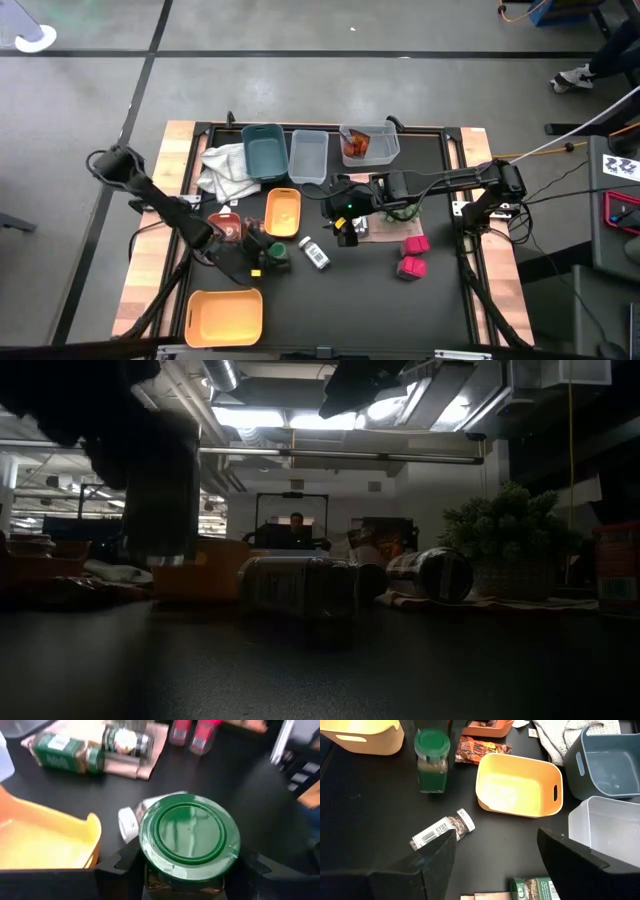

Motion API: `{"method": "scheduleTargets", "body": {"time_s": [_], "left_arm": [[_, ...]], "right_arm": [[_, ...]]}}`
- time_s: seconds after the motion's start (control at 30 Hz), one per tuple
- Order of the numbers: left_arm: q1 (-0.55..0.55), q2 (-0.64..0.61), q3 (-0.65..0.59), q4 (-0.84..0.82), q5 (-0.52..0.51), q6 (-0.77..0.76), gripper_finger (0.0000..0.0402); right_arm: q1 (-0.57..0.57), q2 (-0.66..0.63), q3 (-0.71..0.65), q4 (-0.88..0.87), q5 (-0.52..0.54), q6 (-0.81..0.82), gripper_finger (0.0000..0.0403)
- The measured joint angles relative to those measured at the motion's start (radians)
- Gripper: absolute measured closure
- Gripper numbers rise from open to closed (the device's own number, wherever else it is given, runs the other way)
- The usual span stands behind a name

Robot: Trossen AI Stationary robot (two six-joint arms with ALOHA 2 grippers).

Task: Sort spices by type
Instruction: Put the left green seasoning bottle into the blue bin

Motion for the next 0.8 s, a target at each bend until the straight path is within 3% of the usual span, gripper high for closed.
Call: {"method": "scheduleTargets", "body": {"time_s": [0.2,0.4,0.57,0.8], "left_arm": [[0.014,-0.16,0.0,-0.003,0.0,0.051,0.0217],[0.091,-0.345,0.0,-0.006,-0.002,0.199,0.0219],[0.223,-0.46,0.0,-0.047,-0.051,0.344,0.0216],[0.5,-0.53,0.001,-0.128,-0.091,0.416,0.0216]], "right_arm": [[0.0,0.0,0.0,0.0,0.0,0.0,0.0127],[0.0,0.0,0.0,0.025,0.0,0.0,0.0127],[0.0,0.0,0.0,0.046,0.0,0.0,0.0127],[0.0,0.0,0.0,0.048,0.0,0.0,0.0127]]}}
